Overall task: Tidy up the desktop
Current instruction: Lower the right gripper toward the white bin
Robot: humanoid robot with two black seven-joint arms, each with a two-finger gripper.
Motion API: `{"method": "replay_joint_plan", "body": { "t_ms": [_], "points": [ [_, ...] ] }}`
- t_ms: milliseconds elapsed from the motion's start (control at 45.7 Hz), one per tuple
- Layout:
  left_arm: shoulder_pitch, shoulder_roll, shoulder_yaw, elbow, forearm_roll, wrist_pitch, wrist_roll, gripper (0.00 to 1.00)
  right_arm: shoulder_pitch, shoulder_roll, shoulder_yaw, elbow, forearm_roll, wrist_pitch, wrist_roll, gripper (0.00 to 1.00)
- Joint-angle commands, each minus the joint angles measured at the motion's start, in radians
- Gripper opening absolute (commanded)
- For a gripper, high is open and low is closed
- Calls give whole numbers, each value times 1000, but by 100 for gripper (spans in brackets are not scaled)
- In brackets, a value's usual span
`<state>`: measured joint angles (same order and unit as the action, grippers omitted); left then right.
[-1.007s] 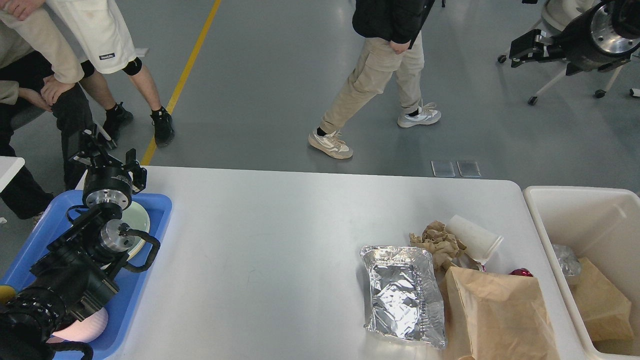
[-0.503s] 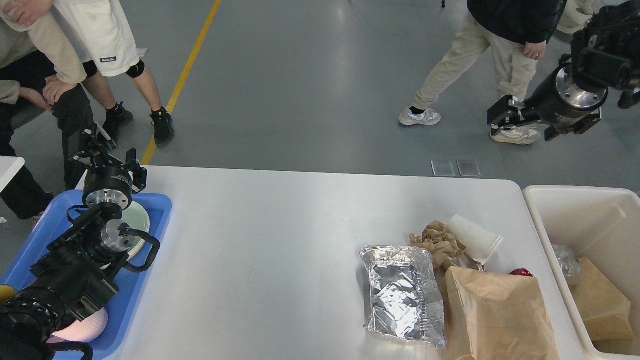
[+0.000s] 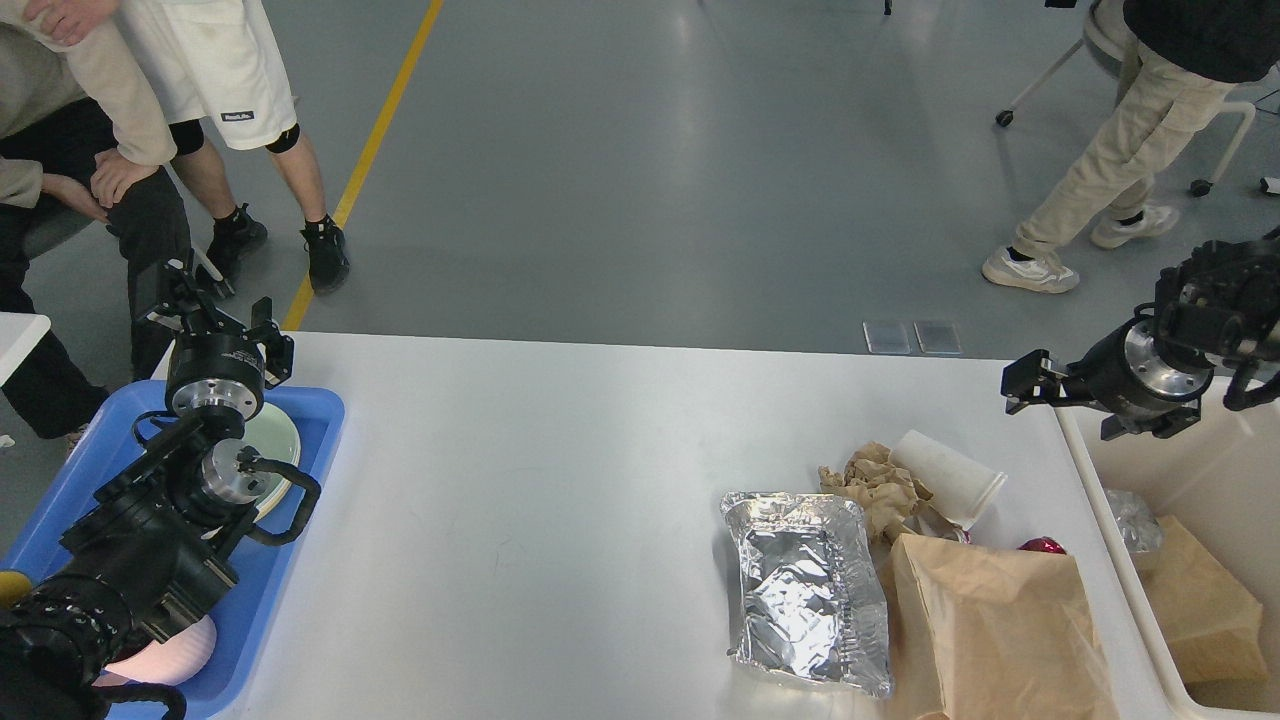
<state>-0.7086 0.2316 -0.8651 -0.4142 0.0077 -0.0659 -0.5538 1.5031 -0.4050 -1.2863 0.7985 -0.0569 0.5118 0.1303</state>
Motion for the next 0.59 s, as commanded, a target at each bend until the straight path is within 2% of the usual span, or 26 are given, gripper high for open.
{"method": "replay_joint_plan", "body": {
  "t_ms": [0,241,569],
  "points": [
    [0,0,0,0,0,0,0,96,-93,-43,82,-16,0,-29,0,100],
    [0,0,0,0,0,0,0,96,-245,-49,228,-99,-1,-27,-1,100],
    [0,0,0,0,0,0,0,96,-268,-49,236,-120,-4,-19,0,100]
  ]
}}
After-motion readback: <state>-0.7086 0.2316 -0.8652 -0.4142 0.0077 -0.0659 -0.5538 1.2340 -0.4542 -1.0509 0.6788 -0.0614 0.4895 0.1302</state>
